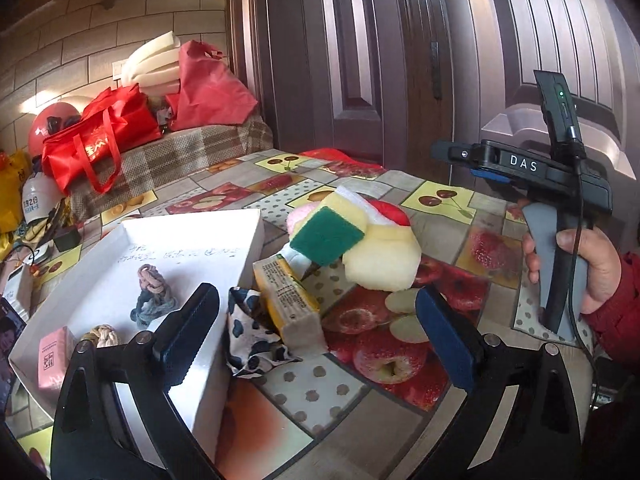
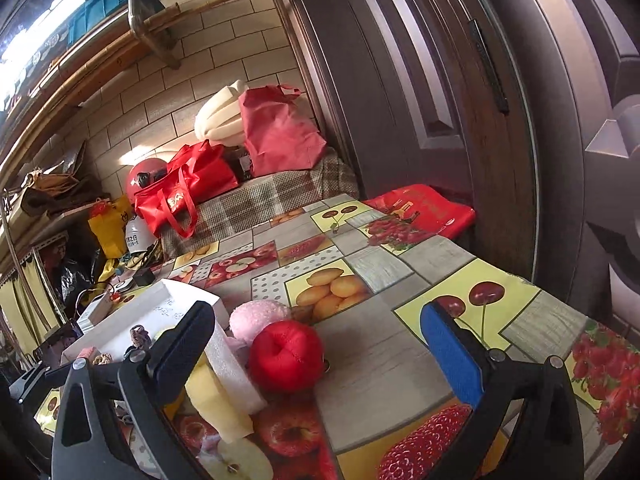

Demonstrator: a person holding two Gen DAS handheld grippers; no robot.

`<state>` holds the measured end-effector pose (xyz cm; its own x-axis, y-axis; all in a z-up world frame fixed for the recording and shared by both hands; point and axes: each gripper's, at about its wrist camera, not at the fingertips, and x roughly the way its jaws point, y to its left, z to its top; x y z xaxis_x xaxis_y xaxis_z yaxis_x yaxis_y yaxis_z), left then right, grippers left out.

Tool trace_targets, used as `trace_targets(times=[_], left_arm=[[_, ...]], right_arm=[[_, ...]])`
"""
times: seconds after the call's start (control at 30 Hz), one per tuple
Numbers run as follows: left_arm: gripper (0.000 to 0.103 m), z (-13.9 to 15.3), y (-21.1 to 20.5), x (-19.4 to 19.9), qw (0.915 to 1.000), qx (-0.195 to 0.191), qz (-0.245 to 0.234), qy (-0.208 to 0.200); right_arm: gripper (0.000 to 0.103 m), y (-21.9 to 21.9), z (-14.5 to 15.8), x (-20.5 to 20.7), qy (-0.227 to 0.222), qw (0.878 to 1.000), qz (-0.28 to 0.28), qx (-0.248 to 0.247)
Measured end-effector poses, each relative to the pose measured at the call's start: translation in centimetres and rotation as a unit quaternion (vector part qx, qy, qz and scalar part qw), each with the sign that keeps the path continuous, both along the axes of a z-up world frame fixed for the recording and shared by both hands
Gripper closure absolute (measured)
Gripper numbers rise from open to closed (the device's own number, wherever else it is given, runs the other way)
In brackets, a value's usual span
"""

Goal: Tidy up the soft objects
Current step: 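Move both grippers from the tray over to the pile of soft items, then grasp the yellow-green packaged bar with the left gripper and lift it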

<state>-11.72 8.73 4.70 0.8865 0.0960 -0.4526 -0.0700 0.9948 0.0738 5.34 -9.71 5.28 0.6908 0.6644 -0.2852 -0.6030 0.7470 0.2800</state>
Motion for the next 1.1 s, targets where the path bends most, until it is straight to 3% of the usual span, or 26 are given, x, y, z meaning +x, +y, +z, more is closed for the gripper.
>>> trace_targets(times=[0.2,0.43,0.67,0.7,0.73,0.77,0.8,1.1], left_arm=[[0.012,-0.4,0.1,3.3,0.9982,-0.016,0.054,0.021],[0.012,-1.8,-0.8,6.1,0.9950,-0.016,0.055,0.082],[0.012,-2.4,-0.7,8.2,0.9908,-0.016,0.081,0.107],[0.015,-2.5,-0.6,8.5,0.9901,-0.018,0.080,0.114],[0.036,-2.6,-0.6,8.7,0.9897,-0.017,0.079,0.118],[0.050,-2.7,-0.7,8.7,0.9897,-0.015,0.077,0.120],[0.081,-2.9,-0.7,8.8,0.9894,-0.019,0.070,0.125],[0.080,-2.5,-2.8,6.4,0.9916,-0.054,0.005,0.117]], right_arm=[[0.000,0.3,-0.3,0.2,0.009,1.000,0.016,-0.010],[0.000,-0.6,-0.7,1.3,0.038,0.999,0.025,0.012],[0.000,-1.8,-1.3,2.3,0.074,0.996,0.021,0.044],[0.000,-1.8,-1.3,2.4,0.075,0.996,0.020,0.045],[0.000,-1.9,-1.3,2.3,0.075,0.996,0.019,0.046],[0.000,-1.9,-1.3,2.3,0.075,0.996,0.018,0.046],[0.000,-1.8,-1.3,2.3,0.075,0.996,0.017,0.046],[0.000,-1.8,-1.3,2.3,0.079,0.996,0.016,0.046]])
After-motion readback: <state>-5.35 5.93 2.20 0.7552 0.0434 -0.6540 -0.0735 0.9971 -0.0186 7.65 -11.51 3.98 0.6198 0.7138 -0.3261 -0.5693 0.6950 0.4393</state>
